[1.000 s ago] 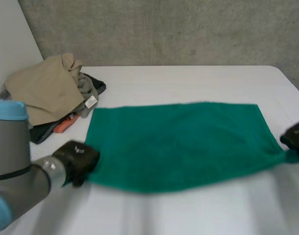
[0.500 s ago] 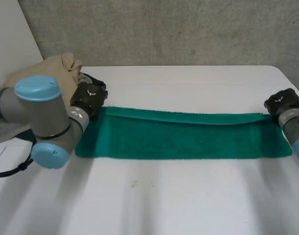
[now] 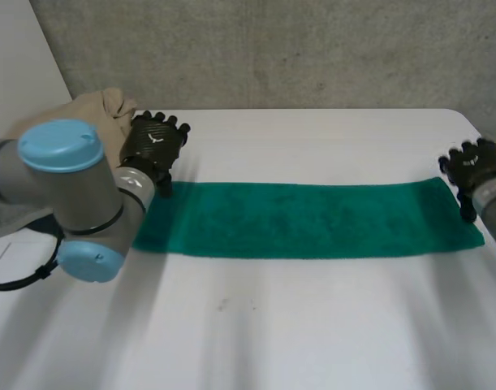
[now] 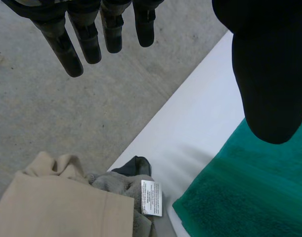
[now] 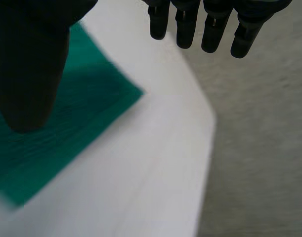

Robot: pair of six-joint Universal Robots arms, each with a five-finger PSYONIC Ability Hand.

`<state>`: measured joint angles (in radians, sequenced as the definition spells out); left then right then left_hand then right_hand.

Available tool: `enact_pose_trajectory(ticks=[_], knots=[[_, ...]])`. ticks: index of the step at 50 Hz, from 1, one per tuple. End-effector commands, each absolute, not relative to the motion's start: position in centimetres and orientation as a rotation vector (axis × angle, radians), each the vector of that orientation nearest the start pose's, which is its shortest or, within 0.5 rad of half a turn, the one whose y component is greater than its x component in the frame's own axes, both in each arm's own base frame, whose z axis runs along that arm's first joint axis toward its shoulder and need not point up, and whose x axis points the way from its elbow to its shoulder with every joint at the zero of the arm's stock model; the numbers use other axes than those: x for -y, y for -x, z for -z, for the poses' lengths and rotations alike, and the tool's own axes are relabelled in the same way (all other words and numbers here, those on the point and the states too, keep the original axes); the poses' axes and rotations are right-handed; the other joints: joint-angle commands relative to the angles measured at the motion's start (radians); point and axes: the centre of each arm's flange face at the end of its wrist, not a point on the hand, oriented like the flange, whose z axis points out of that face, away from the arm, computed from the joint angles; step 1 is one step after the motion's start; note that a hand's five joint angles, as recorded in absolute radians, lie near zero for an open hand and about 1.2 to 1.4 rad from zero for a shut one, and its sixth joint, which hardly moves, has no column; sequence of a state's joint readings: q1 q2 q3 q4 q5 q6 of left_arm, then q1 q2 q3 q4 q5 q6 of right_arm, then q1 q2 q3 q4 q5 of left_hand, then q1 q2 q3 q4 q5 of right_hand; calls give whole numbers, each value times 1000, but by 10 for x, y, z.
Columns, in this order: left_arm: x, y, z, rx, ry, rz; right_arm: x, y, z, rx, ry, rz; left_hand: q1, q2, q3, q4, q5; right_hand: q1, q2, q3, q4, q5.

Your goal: Fold the laundry.

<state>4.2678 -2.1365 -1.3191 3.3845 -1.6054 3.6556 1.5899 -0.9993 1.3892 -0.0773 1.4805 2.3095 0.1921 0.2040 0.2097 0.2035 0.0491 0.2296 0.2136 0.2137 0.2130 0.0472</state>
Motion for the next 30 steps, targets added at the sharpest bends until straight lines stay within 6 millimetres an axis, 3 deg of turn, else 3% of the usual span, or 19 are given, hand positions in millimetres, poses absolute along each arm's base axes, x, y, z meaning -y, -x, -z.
enact_pose_trajectory(ticks=[1,8,10,11,18,21,23,26,28,30], knots=[[302,286,-200,-2094,-984,2081,366,-123,-149,-2626,1268,1783,-18,-29,-35,-29,-49,81,97,97,98,89],[298,286,-191,-2124,-999,2053,376,-108,-128,-2667,1220,1787,-18,-29,-35,-29,-49,286,302,302,303,294],[298,286,-191,-2124,-999,2053,379,-106,-123,-2665,1229,1795,-18,-29,-35,-29,-49,652,668,667,668,659],[298,286,-191,-2124,-999,2053,383,-102,-123,-2677,1221,1816,-18,-29,-35,-29,-49,1161,1178,1177,1178,1169],[296,286,-195,-2118,-998,2060,401,-59,-137,-2887,1091,1927,-18,-29,-35,-29,-49,1167,1183,1183,1183,1175],[293,284,-204,-2098,-988,2086,408,-43,-154,-2927,1165,2049,-18,-29,-35,-29,-49,1167,1183,1183,1183,1175],[290,283,-209,-2090,-985,2097,409,-39,-166,-2926,1325,2120,-18,-29,-35,-29,-49,1167,1183,1183,1183,1175],[289,281,-209,-2091,-982,2094,412,-39,-178,-2879,1453,2212,-18,-29,-35,-29,-49,1167,1183,1183,1183,1175],[288,280,-209,-2094,-982,2090,412,-62,-186,-2728,1541,2315,-18,-29,-35,-29,-49,1167,1183,1183,1183,1175],[287,279,-210,-2094,-978,2091,407,-101,-194,-2515,1610,2396,-18,-29,-35,-29,-49,1167,1183,1183,1183,1175]])
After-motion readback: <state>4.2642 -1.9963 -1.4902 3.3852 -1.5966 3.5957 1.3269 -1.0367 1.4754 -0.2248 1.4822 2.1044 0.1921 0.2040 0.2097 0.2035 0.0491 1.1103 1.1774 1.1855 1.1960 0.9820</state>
